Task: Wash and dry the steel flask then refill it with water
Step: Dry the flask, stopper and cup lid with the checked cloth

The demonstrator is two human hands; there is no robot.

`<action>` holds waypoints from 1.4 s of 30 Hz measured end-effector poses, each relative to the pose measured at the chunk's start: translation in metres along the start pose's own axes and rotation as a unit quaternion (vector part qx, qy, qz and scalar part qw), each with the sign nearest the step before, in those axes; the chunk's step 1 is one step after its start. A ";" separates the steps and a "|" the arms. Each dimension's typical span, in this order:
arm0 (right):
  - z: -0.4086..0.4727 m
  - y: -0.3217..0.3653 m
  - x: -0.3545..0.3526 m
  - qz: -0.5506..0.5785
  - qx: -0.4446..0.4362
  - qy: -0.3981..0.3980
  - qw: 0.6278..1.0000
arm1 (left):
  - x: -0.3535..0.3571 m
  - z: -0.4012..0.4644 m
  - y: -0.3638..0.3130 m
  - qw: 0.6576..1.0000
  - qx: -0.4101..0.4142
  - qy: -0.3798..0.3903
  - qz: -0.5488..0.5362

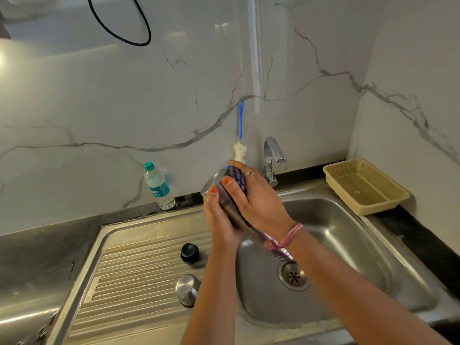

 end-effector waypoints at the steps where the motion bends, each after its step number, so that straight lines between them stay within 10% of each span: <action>1: 0.001 0.006 0.000 -0.027 -0.007 -0.012 1.000 | 0.000 0.003 -0.003 1.000 0.009 0.004 0.003; 10: -0.044 -0.012 0.019 -0.218 -0.103 -0.058 0.969 | -0.023 0.004 -0.020 0.994 0.010 -0.095 -0.051; 14: -0.074 -0.074 0.032 0.019 0.046 0.033 0.998 | -0.046 0.014 -0.032 0.987 0.018 -0.138 -0.082; 17: -0.081 -0.094 0.045 0.220 0.178 0.116 0.952 | -0.045 0.013 -0.040 0.988 0.034 -0.120 -0.092; 22: -0.077 -0.097 0.037 0.223 0.293 0.319 0.873 | -0.033 0.014 -0.036 0.988 0.028 -0.063 -0.139; 29: -0.075 -0.087 0.020 0.265 0.355 0.196 0.875 | -0.020 0.018 -0.038 0.997 0.011 -0.041 -0.057; 35: -0.090 -0.061 0.009 0.124 0.054 0.054 0.989 | -0.035 0.018 -0.047 0.987 0.013 -0.152 -0.043; 42: -0.100 -0.062 -0.004 -0.118 -0.116 0.030 0.986 | -0.048 0.007 -0.033 0.959 -0.063 -0.265 -0.083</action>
Point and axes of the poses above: each hand's wrist, its own z-axis towards the middle knuckle, its own x-axis out of the palm, y = z × x, the point moved 9 cm from there along z, towards the middle knuckle, and after that the axes turned 8 degrees about -z, right-handed, at the moved point
